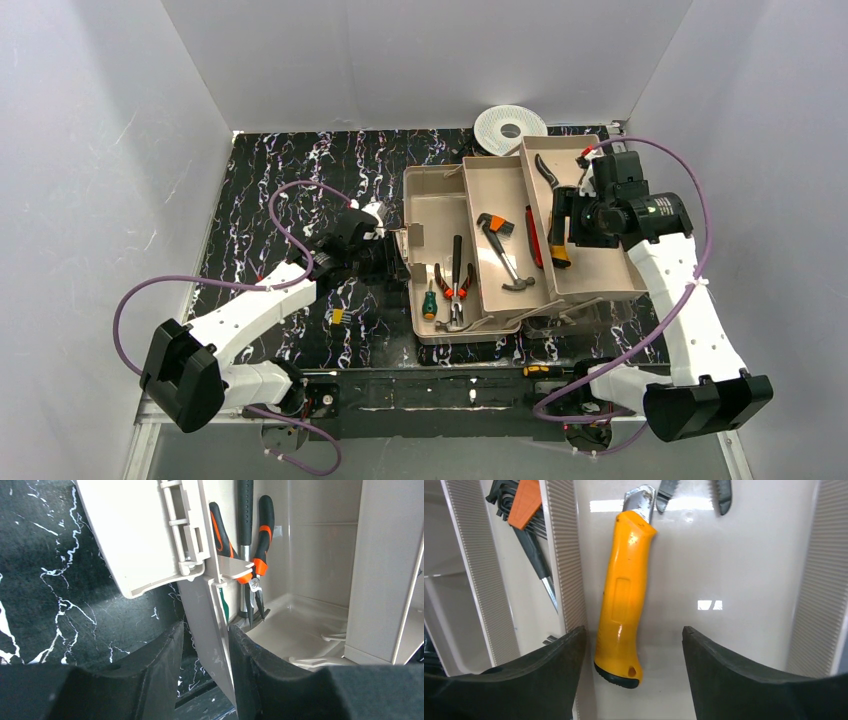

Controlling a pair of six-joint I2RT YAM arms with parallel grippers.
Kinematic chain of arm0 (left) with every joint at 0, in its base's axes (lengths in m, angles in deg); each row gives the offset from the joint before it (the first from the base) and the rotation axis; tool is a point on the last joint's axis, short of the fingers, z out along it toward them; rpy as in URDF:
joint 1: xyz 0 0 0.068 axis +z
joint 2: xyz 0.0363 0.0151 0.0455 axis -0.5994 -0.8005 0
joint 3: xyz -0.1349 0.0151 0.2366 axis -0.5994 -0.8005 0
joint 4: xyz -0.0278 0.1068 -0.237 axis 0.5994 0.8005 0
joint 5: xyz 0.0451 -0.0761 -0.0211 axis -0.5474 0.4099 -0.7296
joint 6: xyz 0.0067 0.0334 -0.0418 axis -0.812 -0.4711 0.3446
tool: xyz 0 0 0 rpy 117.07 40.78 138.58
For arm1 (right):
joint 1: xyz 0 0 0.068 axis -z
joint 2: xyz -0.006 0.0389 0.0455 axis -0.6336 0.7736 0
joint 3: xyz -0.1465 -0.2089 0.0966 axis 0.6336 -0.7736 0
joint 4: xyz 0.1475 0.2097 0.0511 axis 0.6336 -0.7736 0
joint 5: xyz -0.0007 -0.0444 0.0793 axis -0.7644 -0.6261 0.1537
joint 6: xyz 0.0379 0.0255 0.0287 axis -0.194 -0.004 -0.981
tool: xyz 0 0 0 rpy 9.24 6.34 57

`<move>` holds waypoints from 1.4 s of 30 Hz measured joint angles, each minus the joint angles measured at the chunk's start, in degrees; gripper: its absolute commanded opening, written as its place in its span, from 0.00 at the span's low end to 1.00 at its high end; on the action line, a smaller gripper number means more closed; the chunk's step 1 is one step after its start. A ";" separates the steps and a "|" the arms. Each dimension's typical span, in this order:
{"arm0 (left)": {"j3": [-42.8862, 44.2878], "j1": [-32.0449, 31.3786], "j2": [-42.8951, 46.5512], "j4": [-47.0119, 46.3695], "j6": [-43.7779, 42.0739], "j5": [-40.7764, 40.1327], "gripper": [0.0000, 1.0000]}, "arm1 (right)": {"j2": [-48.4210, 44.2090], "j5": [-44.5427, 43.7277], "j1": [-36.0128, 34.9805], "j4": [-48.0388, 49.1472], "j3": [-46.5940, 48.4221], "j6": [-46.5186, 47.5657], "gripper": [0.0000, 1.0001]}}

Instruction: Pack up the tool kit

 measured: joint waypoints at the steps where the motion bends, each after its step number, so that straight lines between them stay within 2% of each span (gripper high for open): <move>1: 0.20 0.04 0.00 0.33 -0.09 -0.26 0.35 | -0.17 -0.59 -0.02 -0.07 0.13 -0.04 0.81; 8: 0.39 0.46 0.00 0.11 -0.02 -0.74 0.21 | -4.72 -4.79 -0.07 1.88 0.28 -1.84 0.82; 10: 0.37 0.76 -0.02 0.37 -0.17 -1.38 0.22 | -7.63 -5.92 -0.07 3.08 0.31 -2.56 0.82; 11: 0.33 1.09 -0.13 0.81 -0.20 -1.70 0.26 | -8.72 -6.29 -0.07 3.54 0.33 -2.84 0.83; 12: 0.28 1.36 -0.17 1.14 -0.22 -1.97 0.35 | -9.94 -6.97 -0.07 4.13 0.35 -3.13 0.83; 14: 0.26 1.77 -0.15 1.70 -0.44 -2.56 0.57 | -12.00 -8.24 -0.04 5.31 0.35 -3.85 0.83; 16: 0.26 2.01 -0.15 1.90 -0.35 -2.75 0.68 | -13.11 -9.27 -0.02 6.19 0.35 -4.46 0.83; 21: 0.13 2.03 1.11 1.92 0.28 -0.76 0.77 | -14.47 -10.95 0.09 8.22 0.33 -5.73 0.83; 24: -0.22 2.03 4.52 2.14 0.42 -0.17 0.80 | -14.73 -10.93 0.09 8.63 0.33 -5.92 0.83; 28: -0.22 1.99 10.10 2.10 0.15 0.96 0.90 | -14.75 -10.69 0.09 9.25 0.33 -6.05 0.83; 32: -0.22 0.55 10.08 2.08 0.28 2.08 0.98 | -14.75 -10.01 0.09 9.81 0.33 -6.19 0.83; 36: -0.22 -2.71 6.38 2.14 0.48 2.19 0.96 | -14.75 -8.90 0.09 10.71 0.33 -6.34 0.82; 40: -0.20 -5.55 2.27 2.12 0.90 1.27 0.74 | -14.80 -8.35 0.09 11.26 0.33 -6.36 0.82; 42: -0.11 -6.73 -0.33 2.08 1.14 0.59 0.67 | -14.86 -8.37 0.09 11.63 0.11 -6.45 0.82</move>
